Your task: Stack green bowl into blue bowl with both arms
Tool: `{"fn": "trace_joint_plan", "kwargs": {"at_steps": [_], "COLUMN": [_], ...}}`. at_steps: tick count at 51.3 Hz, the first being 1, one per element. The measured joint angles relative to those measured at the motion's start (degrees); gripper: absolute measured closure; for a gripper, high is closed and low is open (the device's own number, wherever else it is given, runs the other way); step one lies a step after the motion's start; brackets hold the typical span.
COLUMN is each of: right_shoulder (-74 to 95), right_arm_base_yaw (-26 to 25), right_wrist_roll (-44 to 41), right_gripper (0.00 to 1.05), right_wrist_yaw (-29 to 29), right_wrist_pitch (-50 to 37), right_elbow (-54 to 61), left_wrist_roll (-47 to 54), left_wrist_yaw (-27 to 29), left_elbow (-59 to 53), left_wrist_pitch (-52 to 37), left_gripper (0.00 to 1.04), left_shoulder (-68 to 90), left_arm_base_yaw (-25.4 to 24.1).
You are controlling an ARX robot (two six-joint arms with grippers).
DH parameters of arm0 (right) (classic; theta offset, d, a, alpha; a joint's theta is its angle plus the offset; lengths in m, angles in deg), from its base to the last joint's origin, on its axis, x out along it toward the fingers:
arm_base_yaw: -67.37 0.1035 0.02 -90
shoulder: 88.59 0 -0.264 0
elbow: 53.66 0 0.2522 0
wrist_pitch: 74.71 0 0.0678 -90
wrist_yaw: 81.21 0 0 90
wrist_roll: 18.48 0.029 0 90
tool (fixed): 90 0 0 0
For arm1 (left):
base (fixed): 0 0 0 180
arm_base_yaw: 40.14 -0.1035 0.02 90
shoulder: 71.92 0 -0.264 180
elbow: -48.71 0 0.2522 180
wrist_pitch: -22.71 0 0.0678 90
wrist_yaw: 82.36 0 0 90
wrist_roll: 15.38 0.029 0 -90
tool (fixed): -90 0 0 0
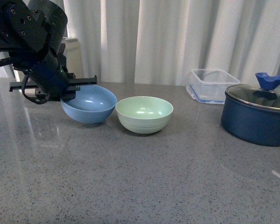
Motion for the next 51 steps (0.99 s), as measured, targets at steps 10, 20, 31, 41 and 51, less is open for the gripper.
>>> {"fn": "trace_joint_plan", "kwargs": {"at_steps": [10,20,31,41,51], "right_shoulder": [0.0,0.0,0.0,0.0,0.0], "right_arm_base_yaw": [0.0,0.0,0.0,0.0,0.0], "right_wrist_roll": [0.0,0.0,0.0,0.0,0.0], "right_gripper": [0.1,0.1,0.1,0.1,0.1], "right_wrist_yaw": [0.0,0.0,0.0,0.0,0.0], "right_wrist_pitch": [0.0,0.0,0.0,0.0,0.0], "right_elbow": [0.0,0.0,0.0,0.0,0.0], "left_wrist_roll": [0.2,0.5,1.8,5.1,7.7], "left_wrist_yaw": [0.3,-0.7,-1.5,-1.9,-2.3], "left_elbow": [-1.2,-1.6,-5.5,-13.6,-25.9], "left_wrist_pitch": [-0.6,-1.6,-5.5,-10.7,-14.5], "left_gripper": [0.72,0.33,0.05,0.07,0.07], "left_shoulder": [0.0,-1.5,-7.8,-18.2,-29.2], "left_arm_base_yaw": [-0.6,-1.8,-2.1,-2.2,-2.6]}}
